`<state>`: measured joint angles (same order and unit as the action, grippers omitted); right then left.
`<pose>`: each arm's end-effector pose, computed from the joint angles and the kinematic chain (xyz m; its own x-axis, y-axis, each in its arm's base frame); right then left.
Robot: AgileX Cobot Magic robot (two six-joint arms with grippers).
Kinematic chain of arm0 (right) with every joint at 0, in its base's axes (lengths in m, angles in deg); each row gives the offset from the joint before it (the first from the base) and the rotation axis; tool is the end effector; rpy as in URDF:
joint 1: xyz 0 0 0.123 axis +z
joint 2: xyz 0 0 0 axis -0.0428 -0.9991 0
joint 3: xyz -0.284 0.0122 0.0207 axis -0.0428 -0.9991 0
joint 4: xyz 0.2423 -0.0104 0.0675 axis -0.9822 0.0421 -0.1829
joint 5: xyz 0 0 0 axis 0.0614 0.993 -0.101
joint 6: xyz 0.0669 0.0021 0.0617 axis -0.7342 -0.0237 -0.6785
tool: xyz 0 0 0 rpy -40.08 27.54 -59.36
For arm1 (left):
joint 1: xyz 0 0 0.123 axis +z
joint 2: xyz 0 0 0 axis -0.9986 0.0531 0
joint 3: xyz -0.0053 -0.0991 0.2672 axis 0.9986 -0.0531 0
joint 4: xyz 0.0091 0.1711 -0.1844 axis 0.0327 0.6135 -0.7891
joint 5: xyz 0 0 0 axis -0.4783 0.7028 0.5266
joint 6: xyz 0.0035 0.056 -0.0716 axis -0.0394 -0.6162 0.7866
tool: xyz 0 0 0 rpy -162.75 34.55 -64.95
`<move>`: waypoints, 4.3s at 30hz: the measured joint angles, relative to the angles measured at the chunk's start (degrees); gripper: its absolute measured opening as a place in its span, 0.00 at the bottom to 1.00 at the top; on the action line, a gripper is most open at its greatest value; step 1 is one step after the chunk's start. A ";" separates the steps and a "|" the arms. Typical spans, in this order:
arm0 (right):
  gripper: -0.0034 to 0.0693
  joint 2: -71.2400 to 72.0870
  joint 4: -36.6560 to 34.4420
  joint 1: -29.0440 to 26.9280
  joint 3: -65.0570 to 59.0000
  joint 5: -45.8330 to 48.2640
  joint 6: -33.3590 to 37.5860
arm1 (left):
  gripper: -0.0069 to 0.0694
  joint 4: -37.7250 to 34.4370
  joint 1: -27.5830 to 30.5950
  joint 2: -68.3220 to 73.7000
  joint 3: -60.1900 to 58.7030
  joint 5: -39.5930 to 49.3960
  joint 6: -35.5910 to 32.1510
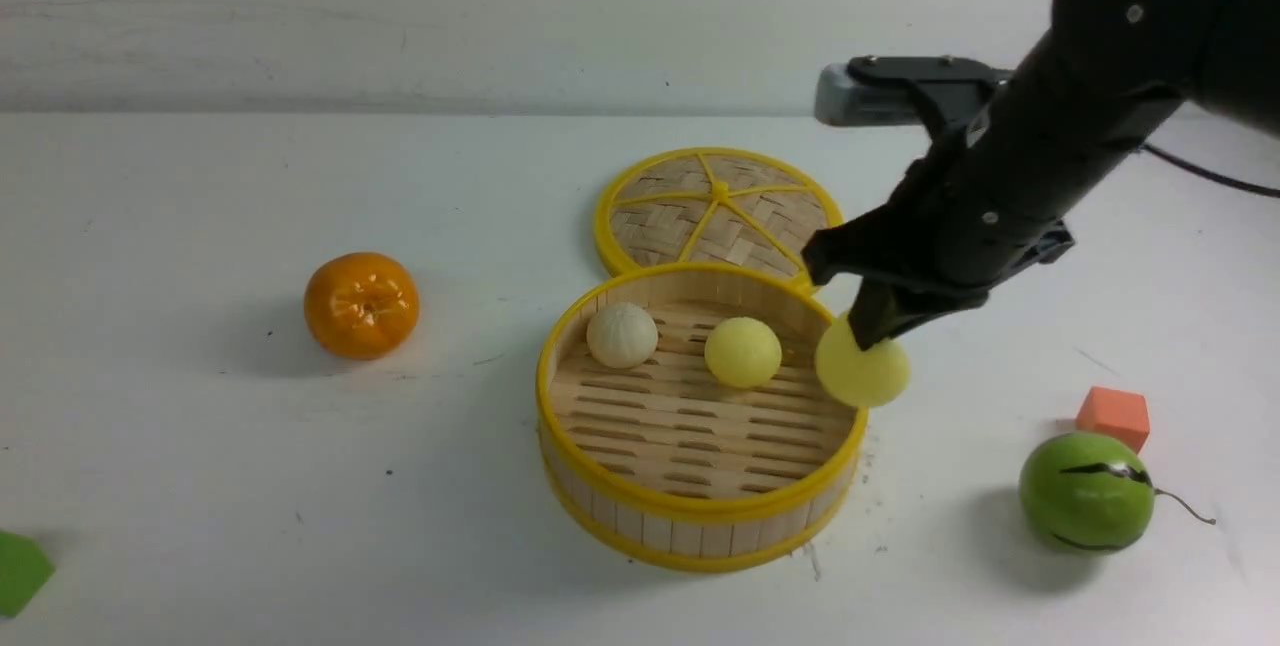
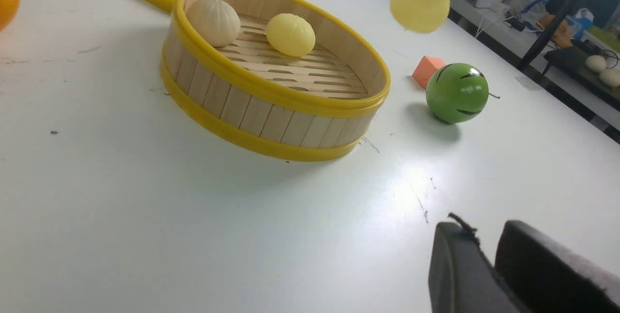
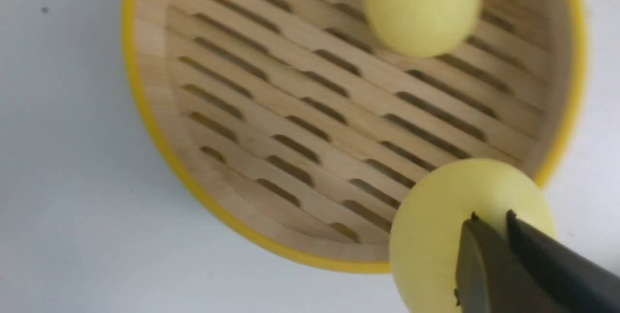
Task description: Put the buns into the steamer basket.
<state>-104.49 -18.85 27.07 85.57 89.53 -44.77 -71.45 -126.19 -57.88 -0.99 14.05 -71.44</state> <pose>0.3387 0.1740 0.2973 -0.8868 -0.2410 -0.3942 -0.3504 0.9070 0.2336 0.0426 -0.0408 0.2103 -0.3624 -0.1973 -0.9109 0.5757 0.7212 -0.3853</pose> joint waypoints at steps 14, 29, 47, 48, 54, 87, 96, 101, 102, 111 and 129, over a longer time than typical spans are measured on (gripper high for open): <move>0.10 -10.08 -1.26 4.51 -0.12 -8.37 0.00 | 0.27 0.00 0.00 0.00 0.00 0.00 0.00; 0.34 -12.30 -4.03 4.57 -0.02 -9.77 0.00 | 0.29 0.00 0.00 0.00 0.00 0.00 0.00; 0.17 23.13 7.00 4.57 -7.06 10.76 -10.68 | 0.31 0.00 0.00 0.00 0.00 0.00 0.04; 0.13 25.53 7.08 4.57 -8.86 10.76 -11.44 | 0.31 0.00 0.00 0.00 0.00 0.00 0.04; 0.02 40.53 7.32 4.57 -22.82 6.16 -14.48 | 0.32 0.00 0.00 0.00 0.00 0.00 0.04; 0.02 101.47 17.70 -20.41 -88.66 -35.49 -5.02 | 0.36 0.00 0.00 0.00 0.00 0.06 0.04; 0.03 101.47 17.64 -20.54 -88.66 -35.26 -5.41 | 0.37 0.00 0.00 0.00 0.00 0.06 0.04; 0.03 101.47 17.64 -20.54 -88.60 -35.21 -5.41 | 0.38 0.00 0.00 0.00 0.00 0.06 0.04; 0.03 101.47 17.69 -20.54 -88.60 -35.21 -5.48 | 0.38 0.00 0.00 0.00 0.00 0.06 0.04; 0.04 101.47 17.69 -20.54 -88.60 -35.21 -5.59 | 0.39 0.00 0.00 0.00 0.00 0.06 0.04; 0.05 101.47 17.73 -20.54 -88.60 -35.21 -5.59 | 0.09 4.51 29.98 -4.48 -4.71 -3.72 1.09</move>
<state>-3.02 -1.12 6.53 -3.03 54.32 -50.36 -66.93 -96.21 -62.36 -5.70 10.33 -70.34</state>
